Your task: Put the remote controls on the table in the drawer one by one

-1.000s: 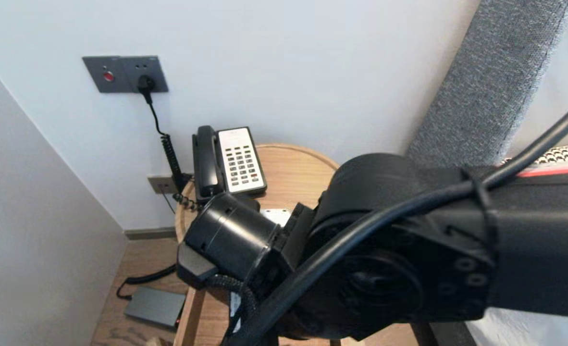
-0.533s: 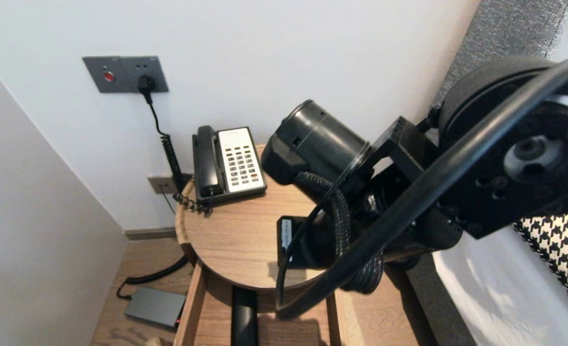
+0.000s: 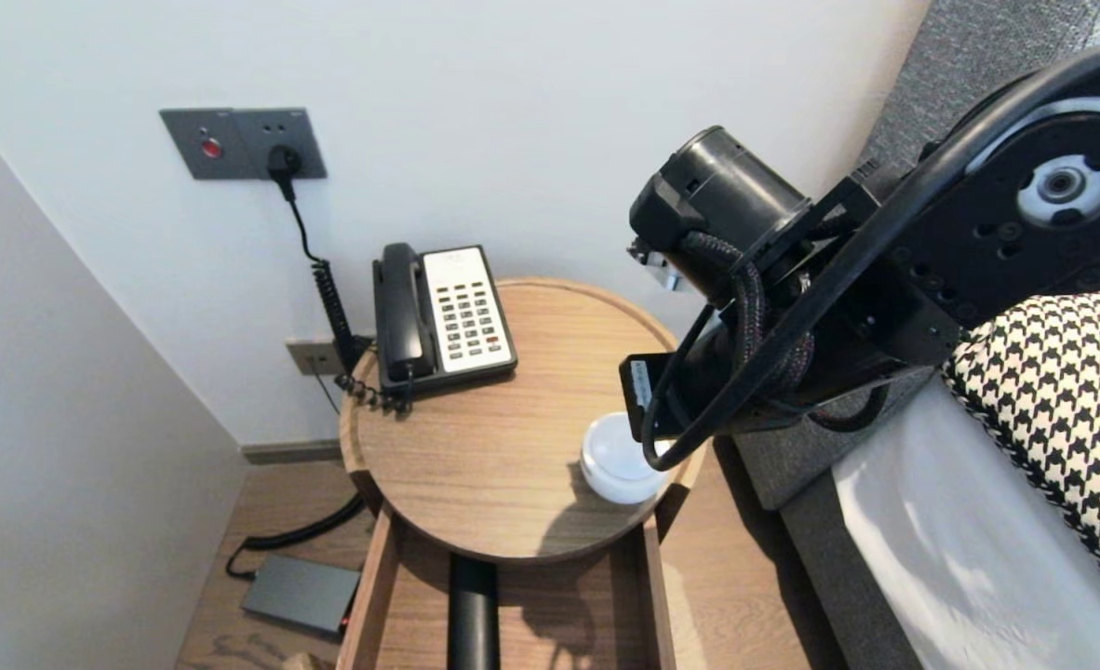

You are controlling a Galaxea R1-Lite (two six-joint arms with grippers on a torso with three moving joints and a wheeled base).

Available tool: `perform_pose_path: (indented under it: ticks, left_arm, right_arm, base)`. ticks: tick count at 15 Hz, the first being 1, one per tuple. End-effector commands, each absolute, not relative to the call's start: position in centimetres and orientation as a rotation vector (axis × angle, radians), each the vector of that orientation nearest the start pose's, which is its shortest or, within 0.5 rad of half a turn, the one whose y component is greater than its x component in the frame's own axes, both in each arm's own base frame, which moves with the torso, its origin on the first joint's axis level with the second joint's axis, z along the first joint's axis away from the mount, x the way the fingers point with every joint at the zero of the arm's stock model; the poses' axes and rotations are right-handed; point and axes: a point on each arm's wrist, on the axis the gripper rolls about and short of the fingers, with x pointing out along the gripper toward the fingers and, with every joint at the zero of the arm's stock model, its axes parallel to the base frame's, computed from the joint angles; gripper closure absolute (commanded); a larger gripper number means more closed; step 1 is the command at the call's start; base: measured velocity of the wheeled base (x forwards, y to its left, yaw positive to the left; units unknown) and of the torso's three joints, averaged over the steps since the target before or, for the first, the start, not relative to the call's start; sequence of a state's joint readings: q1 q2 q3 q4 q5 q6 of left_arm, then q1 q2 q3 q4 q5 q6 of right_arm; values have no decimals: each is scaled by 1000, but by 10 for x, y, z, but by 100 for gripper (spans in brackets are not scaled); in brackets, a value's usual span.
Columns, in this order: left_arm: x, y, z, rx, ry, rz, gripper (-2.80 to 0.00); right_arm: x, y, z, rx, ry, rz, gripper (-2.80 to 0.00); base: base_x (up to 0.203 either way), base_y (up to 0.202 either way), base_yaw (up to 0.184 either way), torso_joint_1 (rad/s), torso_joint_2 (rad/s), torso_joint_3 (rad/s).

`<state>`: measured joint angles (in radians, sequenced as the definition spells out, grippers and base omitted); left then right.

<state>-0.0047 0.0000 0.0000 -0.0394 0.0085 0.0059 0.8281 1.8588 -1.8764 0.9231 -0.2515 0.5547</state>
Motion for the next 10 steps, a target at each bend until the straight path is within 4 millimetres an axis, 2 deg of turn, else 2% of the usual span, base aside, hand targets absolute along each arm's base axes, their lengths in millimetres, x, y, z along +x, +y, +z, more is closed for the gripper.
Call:
perform_pose_path:
  ticks: [1, 4, 7, 10]
  left_arm:
    - [-22, 0, 77, 6, -32, 5, 0]
    - [-22, 0, 77, 6, -32, 5, 0]
    - [-22, 0, 77, 6, -32, 5, 0]
    - [-22, 0, 77, 6, -32, 5, 0]
  right_arm:
    - [218, 227, 292, -36, 873, 344, -280]
    - [211, 220, 295, -178, 871, 508, -280]
    - [217, 227, 283, -218, 893, 511, -280]
    - [230, 239, 267, -264, 905, 437, -280]
  base:
    - [0, 0, 0, 0, 0, 0]
    - [0, 0, 0, 0, 0, 0]
    - [0, 0, 0, 0, 0, 0]
    - [0, 0, 0, 0, 0, 0]
